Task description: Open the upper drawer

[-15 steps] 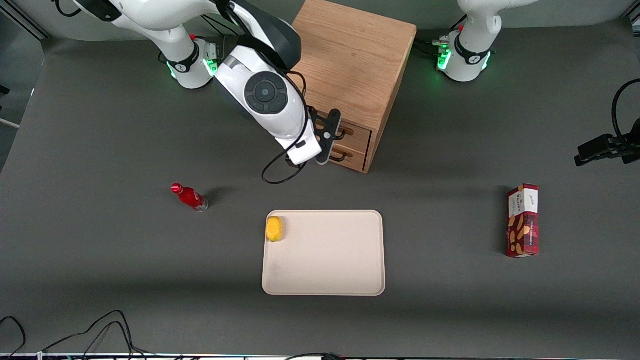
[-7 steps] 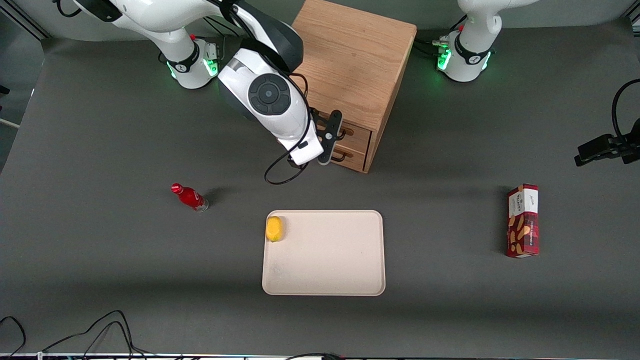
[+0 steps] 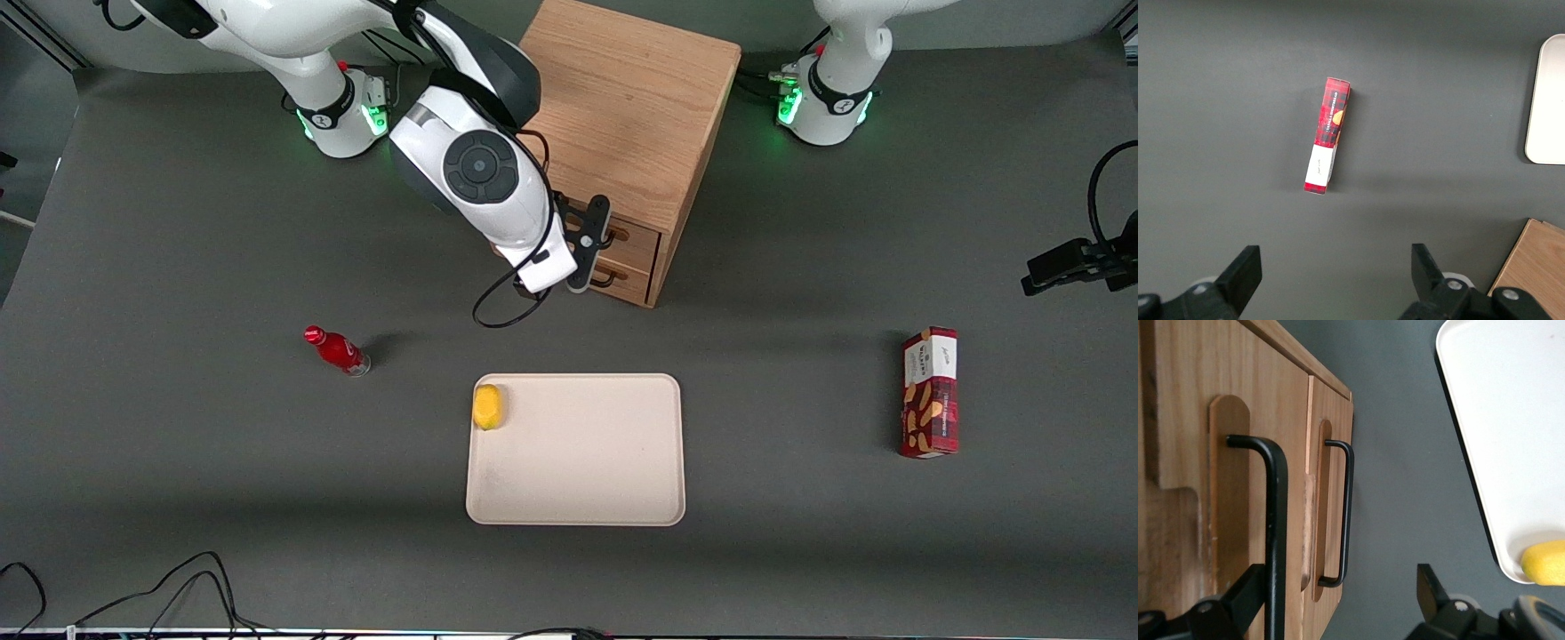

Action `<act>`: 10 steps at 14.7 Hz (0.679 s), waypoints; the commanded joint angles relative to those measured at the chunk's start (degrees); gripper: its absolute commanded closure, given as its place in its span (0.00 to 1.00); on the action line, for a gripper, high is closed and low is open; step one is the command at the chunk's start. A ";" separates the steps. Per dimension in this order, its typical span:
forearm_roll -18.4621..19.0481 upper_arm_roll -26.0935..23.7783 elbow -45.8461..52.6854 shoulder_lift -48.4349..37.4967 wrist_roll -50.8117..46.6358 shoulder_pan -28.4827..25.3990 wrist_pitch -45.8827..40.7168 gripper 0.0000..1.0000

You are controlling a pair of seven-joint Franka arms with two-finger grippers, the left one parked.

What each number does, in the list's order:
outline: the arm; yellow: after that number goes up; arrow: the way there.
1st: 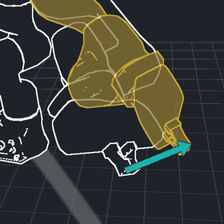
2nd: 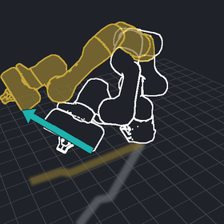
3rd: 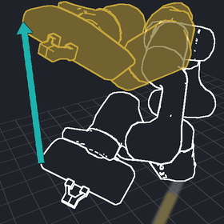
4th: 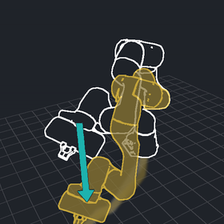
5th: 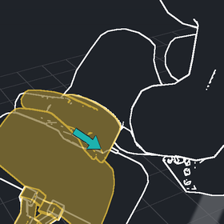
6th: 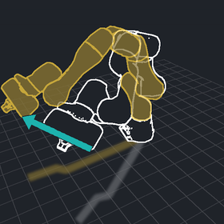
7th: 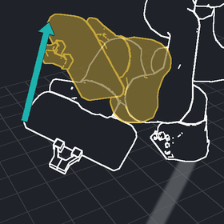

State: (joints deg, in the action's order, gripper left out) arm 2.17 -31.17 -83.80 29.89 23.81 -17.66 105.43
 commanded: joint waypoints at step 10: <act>1.09 1.11 -2.16 0.17 0.28 -0.54 3.90 0.00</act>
State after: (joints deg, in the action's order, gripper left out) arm 2.46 -30.94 -86.14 30.11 23.80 -17.74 108.28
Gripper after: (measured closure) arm 0.000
